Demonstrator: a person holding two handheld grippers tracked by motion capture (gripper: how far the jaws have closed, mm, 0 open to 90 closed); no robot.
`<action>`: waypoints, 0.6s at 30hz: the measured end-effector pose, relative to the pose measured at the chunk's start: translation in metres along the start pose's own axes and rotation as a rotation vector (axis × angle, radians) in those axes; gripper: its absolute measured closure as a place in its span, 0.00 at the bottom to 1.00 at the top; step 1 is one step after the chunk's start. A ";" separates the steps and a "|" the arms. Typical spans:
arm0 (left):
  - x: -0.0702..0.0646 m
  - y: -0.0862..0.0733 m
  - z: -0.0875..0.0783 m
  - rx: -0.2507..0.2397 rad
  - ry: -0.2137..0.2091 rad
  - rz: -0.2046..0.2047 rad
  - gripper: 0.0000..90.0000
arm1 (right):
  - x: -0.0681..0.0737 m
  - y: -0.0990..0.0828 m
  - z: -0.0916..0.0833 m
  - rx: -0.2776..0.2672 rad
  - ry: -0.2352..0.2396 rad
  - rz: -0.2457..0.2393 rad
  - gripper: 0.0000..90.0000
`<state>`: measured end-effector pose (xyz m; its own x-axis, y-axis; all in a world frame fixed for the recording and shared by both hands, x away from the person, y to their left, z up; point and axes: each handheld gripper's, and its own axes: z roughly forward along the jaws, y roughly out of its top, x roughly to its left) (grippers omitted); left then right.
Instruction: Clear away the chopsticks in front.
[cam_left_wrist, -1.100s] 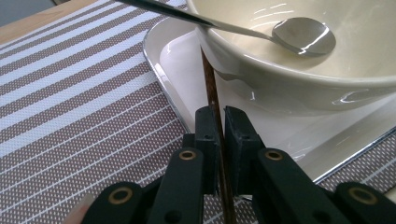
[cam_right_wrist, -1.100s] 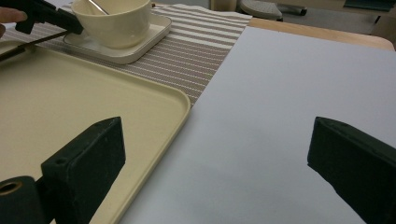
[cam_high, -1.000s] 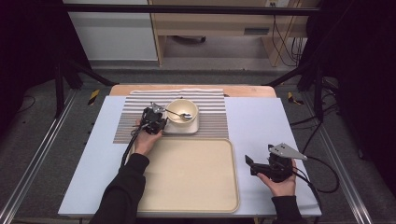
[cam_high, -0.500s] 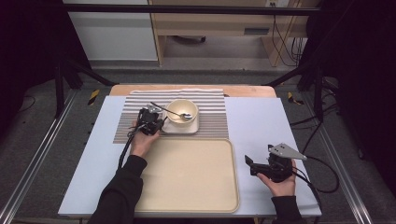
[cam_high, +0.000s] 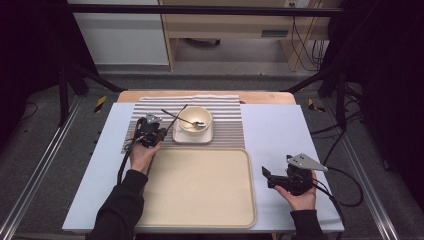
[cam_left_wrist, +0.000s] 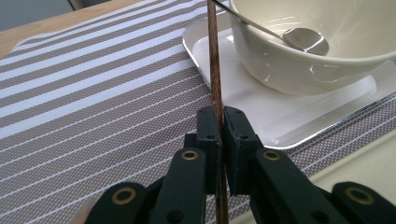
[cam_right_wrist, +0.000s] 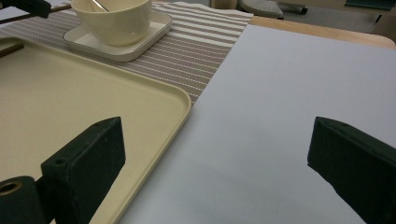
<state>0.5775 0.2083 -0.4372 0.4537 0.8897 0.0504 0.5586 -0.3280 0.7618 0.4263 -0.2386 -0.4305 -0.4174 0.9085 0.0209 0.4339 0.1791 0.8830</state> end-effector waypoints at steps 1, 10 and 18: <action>0.001 -0.001 -0.002 -0.002 0.003 -0.003 0.95 | 0.000 0.000 0.000 0.000 -0.001 0.000 0.05; 0.012 -0.010 -0.026 -0.018 0.022 -0.023 0.95 | -0.001 0.001 -0.001 -0.007 -0.002 0.000 0.04; 0.016 -0.019 -0.045 -0.036 0.030 -0.029 0.95 | -0.001 0.001 -0.003 -0.009 0.002 0.002 0.03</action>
<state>0.5431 0.2430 -0.4219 0.4165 0.9079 0.0468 0.5456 -0.2908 0.7860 0.4250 -0.2402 -0.4281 -0.4180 0.9081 0.0231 0.4270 0.1740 0.8874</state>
